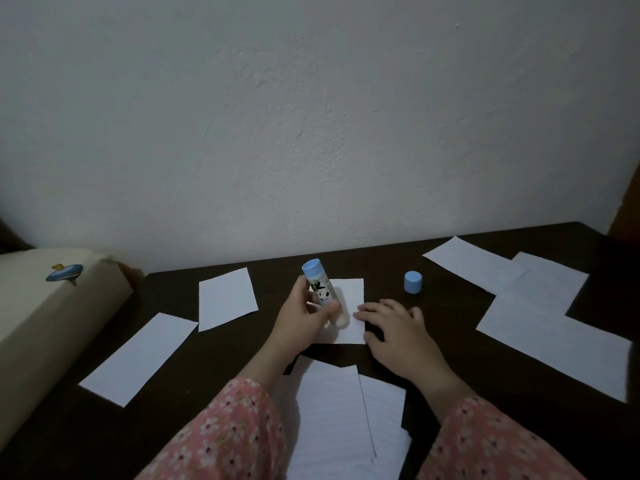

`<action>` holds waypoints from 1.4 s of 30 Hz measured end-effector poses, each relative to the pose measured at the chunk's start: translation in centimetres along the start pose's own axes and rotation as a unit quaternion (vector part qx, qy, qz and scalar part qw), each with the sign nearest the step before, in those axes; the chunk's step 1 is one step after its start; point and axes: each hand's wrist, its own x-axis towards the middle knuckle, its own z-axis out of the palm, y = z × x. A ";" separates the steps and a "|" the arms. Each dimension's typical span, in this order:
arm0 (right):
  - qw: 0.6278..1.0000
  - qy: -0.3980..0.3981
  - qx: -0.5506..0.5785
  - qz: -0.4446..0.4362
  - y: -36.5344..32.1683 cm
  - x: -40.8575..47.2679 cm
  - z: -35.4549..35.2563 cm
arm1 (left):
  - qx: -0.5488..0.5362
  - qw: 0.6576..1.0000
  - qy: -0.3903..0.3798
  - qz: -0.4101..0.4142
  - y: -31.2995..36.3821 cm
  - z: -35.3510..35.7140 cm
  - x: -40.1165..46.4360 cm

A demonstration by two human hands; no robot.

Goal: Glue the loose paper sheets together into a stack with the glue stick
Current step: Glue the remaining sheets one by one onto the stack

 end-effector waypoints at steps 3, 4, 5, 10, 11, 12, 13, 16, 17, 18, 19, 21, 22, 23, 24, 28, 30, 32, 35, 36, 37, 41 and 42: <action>1.000 -0.002 0.005 -0.001 -0.1 -0.1 -0.1 | 0.041 0.999 -0.022 0.023 0.5 0.3 -0.4; 1.000 -0.003 0.006 -0.002 -0.1 -0.1 -0.1 | 0.056 0.998 -0.032 0.028 0.6 0.4 -0.5; 1.000 -0.003 0.007 -0.003 -0.1 -0.1 -0.1 | 0.069 0.996 -0.040 0.030 0.7 0.5 -0.7; 1.000 -0.008 0.004 -0.008 -0.1 -0.1 -0.1 | 0.065 0.997 -0.050 0.008 0.7 1.0 -1.4; 1.000 -0.008 0.001 -0.009 -0.2 -0.1 -0.1 | 0.060 0.997 -0.051 0.007 0.7 1.1 -1.6; 1.000 -0.008 -0.001 -0.009 -0.2 -0.1 -0.1 | 0.057 0.997 -0.052 0.007 0.7 1.2 -1.7; 1.000 -0.007 -0.003 -0.010 -0.2 -0.2 -0.1 | 0.058 0.997 -0.054 0.008 0.7 1.3 -1.7; 1.000 -0.004 -0.013 -0.013 -0.3 -0.2 -0.1 | 0.075 0.995 -0.064 0.010 0.6 1.3 -1.7; 1.000 -0.004 -0.016 -0.013 -0.3 -0.3 -0.1 | 0.087 0.993 -0.073 0.014 0.7 1.2 -1.7; 1.000 -0.005 -0.019 -0.014 -0.4 -0.3 -0.1 | 0.097 0.992 -0.081 0.020 0.8 1.2 -1.7; 1.000 -0.006 -0.021 -0.015 -0.4 -0.3 -0.2 | 0.103 0.991 -0.087 0.024 0.8 1.2 -1.7; 1.000 -0.013 -0.018 -0.016 -0.3 -0.3 -0.2 | 0.102 0.991 -0.086 0.015 0.9 0.9 -1.8; 1.000 -0.016 -0.016 -0.016 -0.3 -0.3 -0.2 | 0.100 0.992 -0.079 0.005 0.9 0.6 -1.8; 1.000 -0.019 -0.016 -0.014 -0.3 -0.2 -0.2 | 0.103 0.992 -0.071 -0.002 0.7 0.2 -1.7; 1.000 -0.020 -0.017 -0.013 -0.3 -0.2 -0.2 | 0.108 0.992 -0.065 -0.009 0.5 -0.3 -1.5; 1.000 -0.013 -0.025 -0.015 -0.3 -0.2 -0.2 | 0.101 0.993 -0.057 -0.014 -0.1 -2.1 -1.7; 0.999 -0.013 -0.026 -0.014 -0.3 -0.2 -0.2 | 0.095 0.994 -0.055 -0.010 -0.1 -2.4 -1.8; 0.999 -0.015 -0.029 -0.014 -0.4 -0.2 -0.2 | 0.099 0.994 -0.055 -0.010 -0.3 -2.5 -1.7; 0.999 -0.014 -0.029 -0.013 -0.4 -0.2 -0.2 | 0.090 0.995 -0.051 -0.011 -0.5 -2.6 -1.7; 0.999 -0.014 -0.028 -0.012 -0.4 -0.3 -0.3 | 0.087 0.995 -0.048 -0.011 -0.5 -2.6 -1.7; 0.999 -0.015 -0.028 -0.012 -0.4 -0.3 -0.3 | 0.085 0.995 -0.045 -0.011 -0.7 -2.7 -1.6; 0.999 -0.016 -0.026 -0.012 -0.4 -0.3 -0.3 | 0.076 0.997 -0.025 -0.016 -1.1 -3.1 -1.5; 0.999 -0.016 -0.026 -0.013 -0.4 -0.3 -0.3 | 0.061 0.998 -0.017 -0.020 -1.3 -3.2 -1.4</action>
